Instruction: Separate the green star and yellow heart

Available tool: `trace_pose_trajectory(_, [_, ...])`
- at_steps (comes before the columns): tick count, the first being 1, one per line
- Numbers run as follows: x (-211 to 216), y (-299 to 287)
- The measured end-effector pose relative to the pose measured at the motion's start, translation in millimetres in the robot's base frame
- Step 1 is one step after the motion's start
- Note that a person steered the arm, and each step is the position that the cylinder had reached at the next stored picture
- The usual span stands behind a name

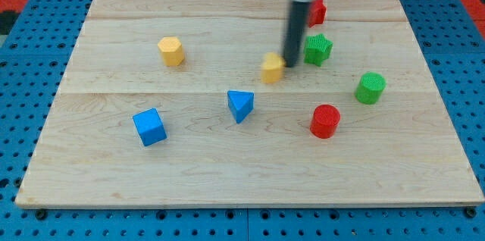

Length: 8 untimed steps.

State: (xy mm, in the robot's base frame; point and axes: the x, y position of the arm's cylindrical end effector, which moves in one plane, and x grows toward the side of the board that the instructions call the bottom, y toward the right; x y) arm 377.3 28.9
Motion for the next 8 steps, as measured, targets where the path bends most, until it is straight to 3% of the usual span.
trace_pose_trajectory(1, [11.7, -33.9])
trace_pose_trajectory(2, [12.6, -25.1])
trace_pose_trajectory(4, [14.5, 130.8])
trace_pose_trajectory(8, [-14.8, 147.2])
